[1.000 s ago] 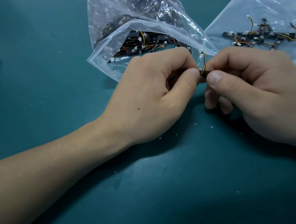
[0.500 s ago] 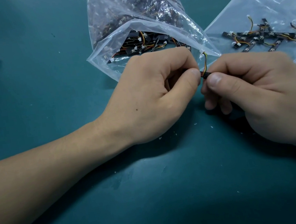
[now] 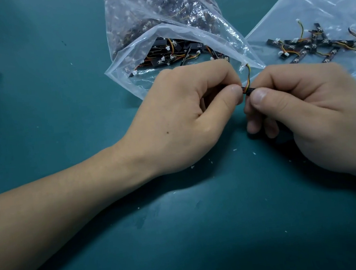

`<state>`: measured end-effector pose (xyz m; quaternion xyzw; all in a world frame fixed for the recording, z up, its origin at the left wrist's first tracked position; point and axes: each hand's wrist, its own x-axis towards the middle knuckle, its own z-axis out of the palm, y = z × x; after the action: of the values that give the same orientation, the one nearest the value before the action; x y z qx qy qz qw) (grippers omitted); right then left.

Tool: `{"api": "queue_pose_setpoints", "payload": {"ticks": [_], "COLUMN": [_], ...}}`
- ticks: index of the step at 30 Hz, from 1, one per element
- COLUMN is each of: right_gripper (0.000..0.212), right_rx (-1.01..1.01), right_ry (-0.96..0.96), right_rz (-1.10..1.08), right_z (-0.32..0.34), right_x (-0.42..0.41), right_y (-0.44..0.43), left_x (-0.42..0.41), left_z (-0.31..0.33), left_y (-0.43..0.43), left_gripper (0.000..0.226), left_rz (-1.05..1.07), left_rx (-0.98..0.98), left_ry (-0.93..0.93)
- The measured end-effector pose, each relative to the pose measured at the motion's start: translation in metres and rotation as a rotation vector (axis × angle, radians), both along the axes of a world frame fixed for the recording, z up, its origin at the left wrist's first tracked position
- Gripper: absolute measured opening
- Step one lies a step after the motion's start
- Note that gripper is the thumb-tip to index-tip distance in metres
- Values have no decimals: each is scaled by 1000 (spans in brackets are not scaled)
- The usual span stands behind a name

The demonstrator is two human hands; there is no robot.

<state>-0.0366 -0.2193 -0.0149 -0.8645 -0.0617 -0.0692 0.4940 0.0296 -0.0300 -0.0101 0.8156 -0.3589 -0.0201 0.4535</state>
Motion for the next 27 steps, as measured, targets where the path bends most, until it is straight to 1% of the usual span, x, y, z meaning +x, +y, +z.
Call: {"api": "queue_pose_setpoints", "payload": {"ticks": [2, 6, 12, 16, 19, 23, 27], "right_gripper": [26, 24, 25, 30, 30, 33, 32], "right_rx": [14, 23, -3, -6, -20, -16, 5], "right_ry": [2, -22, -8, -12, -6, -12, 2], "right_rz": [-1, 4, 6, 24, 14, 23, 18], "right_z": [1, 1, 2, 3, 3, 3, 3], "right_x": [0, 0, 0, -1, -1, -1, -1], "right_y": [-1, 1, 2, 2, 1, 0, -1], "left_x": [0, 1, 1, 1, 1, 0, 0], "left_z": [0, 1, 1, 1, 1, 2, 2], "left_y": [0, 0, 0, 0, 0, 0, 0], "left_gripper": [15, 17, 17, 17, 17, 17, 16], "left_rz": [-5, -5, -16, -17, -27, -16, -10], "left_rx": [4, -49, 3, -84, -17, -38, -9], "left_ry": [-5, 30, 19, 72, 31, 9, -49]}}
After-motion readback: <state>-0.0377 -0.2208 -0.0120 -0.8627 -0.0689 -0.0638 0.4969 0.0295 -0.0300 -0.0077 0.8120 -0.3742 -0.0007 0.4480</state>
